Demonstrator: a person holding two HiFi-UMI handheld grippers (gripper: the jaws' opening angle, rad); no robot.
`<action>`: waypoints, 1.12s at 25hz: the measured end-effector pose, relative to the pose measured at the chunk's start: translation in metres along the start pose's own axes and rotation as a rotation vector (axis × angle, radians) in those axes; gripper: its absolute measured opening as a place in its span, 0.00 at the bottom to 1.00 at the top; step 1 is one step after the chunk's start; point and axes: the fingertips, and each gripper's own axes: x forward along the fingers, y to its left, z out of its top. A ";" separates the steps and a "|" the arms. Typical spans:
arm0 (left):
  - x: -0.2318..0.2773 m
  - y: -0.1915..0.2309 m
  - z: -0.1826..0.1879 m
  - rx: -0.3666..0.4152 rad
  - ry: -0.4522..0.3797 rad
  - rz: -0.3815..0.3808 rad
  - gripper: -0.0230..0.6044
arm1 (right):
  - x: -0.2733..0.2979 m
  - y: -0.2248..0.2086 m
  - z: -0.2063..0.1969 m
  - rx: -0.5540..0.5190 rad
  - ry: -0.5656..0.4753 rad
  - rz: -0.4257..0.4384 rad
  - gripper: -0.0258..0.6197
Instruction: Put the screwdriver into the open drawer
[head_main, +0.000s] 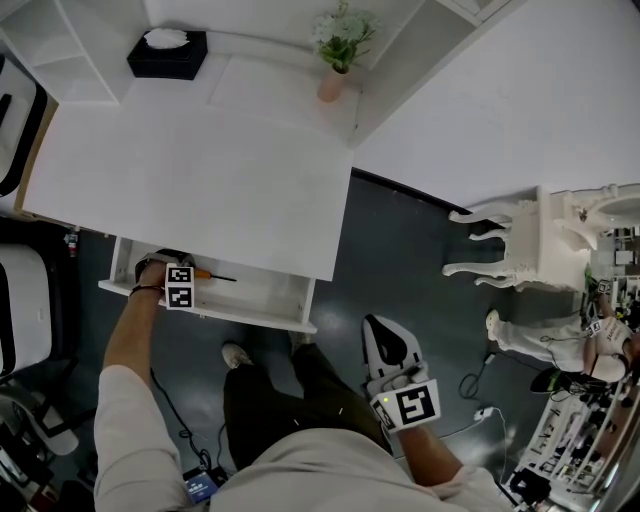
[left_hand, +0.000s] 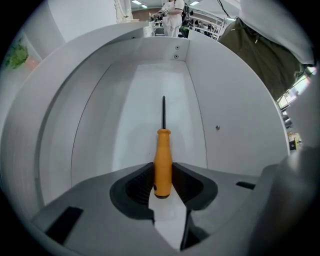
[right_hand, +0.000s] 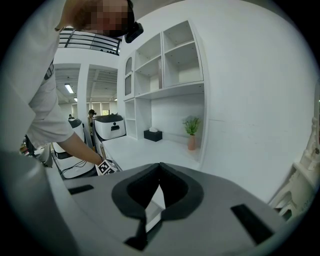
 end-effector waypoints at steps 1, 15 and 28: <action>0.000 0.000 0.000 -0.002 0.000 0.000 0.22 | 0.000 0.001 0.000 -0.001 0.001 0.001 0.04; -0.019 -0.002 -0.003 -0.043 -0.024 0.018 0.28 | 0.002 0.011 0.007 -0.007 -0.018 0.027 0.05; -0.088 0.000 0.009 -0.148 -0.129 0.141 0.29 | 0.005 0.031 0.025 -0.019 -0.068 0.100 0.04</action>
